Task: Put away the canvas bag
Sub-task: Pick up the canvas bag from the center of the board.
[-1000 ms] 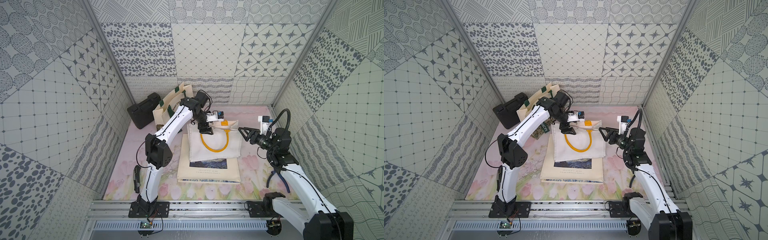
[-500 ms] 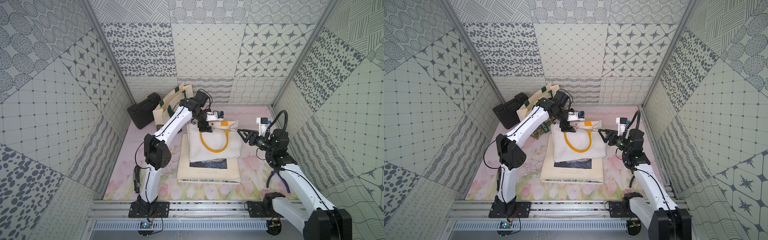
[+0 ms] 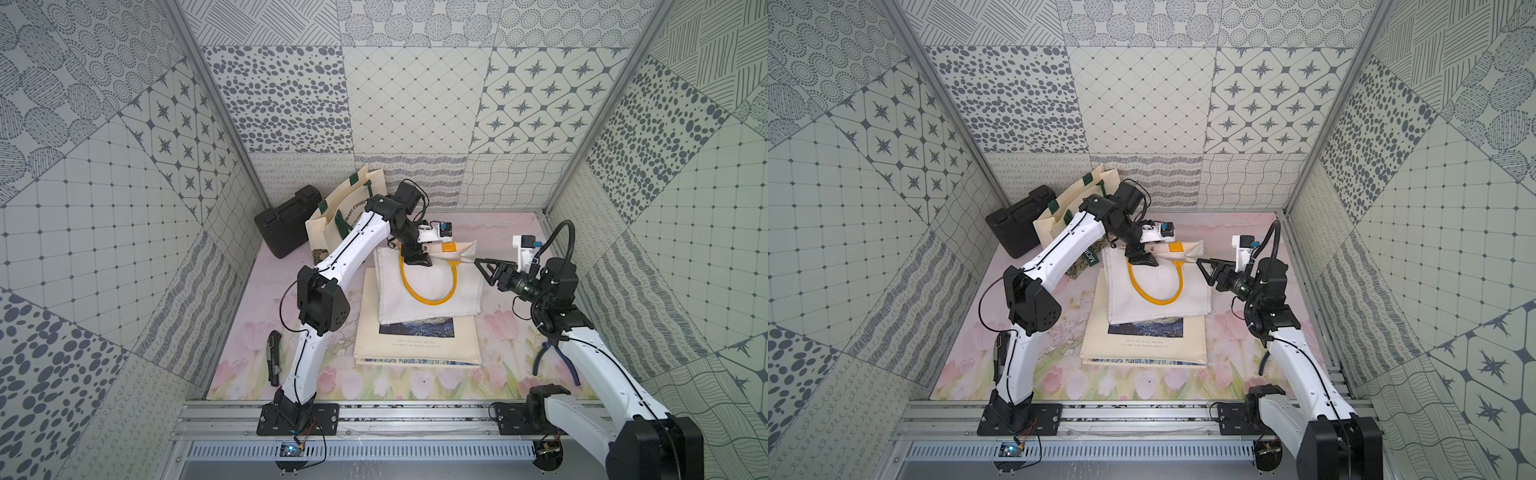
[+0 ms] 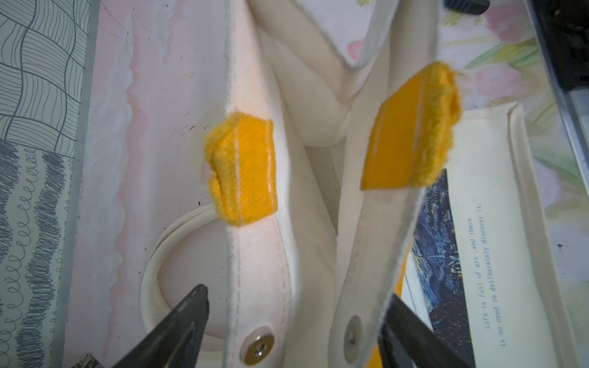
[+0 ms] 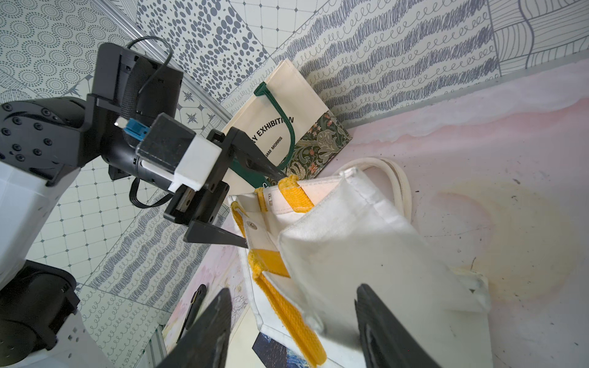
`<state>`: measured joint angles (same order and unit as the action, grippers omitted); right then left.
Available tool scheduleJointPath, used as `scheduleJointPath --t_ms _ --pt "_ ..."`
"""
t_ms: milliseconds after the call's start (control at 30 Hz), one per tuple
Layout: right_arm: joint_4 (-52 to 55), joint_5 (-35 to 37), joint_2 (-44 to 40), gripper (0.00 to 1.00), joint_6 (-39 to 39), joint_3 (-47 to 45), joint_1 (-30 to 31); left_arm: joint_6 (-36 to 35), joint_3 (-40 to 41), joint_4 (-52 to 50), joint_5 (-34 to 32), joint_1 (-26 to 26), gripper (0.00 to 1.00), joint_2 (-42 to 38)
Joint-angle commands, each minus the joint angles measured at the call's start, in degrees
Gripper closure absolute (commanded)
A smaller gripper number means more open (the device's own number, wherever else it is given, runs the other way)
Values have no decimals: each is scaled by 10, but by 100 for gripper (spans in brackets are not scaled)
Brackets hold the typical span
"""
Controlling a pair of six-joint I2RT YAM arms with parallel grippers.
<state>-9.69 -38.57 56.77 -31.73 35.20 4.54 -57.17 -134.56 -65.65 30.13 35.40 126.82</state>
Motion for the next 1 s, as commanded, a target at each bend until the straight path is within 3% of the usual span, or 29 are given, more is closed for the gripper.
scheduleJointPath --t_ms 0,100,200,267,367,500,600,667,767,967 --pt "-23 -4 6 37 -2 -3 4 17 -9 -46 84 23 25 -23" --pt "-30 -4 7 37 -8 -2 5 15 -11 -70 83 35 43 -22" --pt "-31 -4 6 37 -10 -1 5 8 -11 -100 85 39 74 -17" --pt "-32 -4 5 37 -12 -1 5 5 -11 -124 85 39 83 -15" --pt "-31 -7 1 38 -14 -1 6 2 -6 -144 77 40 82 -13" --pt "-27 -8 -6 38 -15 -2 7 9 25 -135 60 45 63 -21" --pt "-26 -7 -9 38 -15 -2 8 24 69 -99 34 51 59 -39" --pt "-24 -5 -12 39 -15 -4 8 32 96 -77 19 54 67 -53" --pt "-24 -4 -20 39 -17 -4 8 33 118 -65 -1 54 100 -76" --pt "-1 -6 -30 38 19 46 5 -24 184 -47 -4 52 100 -164"
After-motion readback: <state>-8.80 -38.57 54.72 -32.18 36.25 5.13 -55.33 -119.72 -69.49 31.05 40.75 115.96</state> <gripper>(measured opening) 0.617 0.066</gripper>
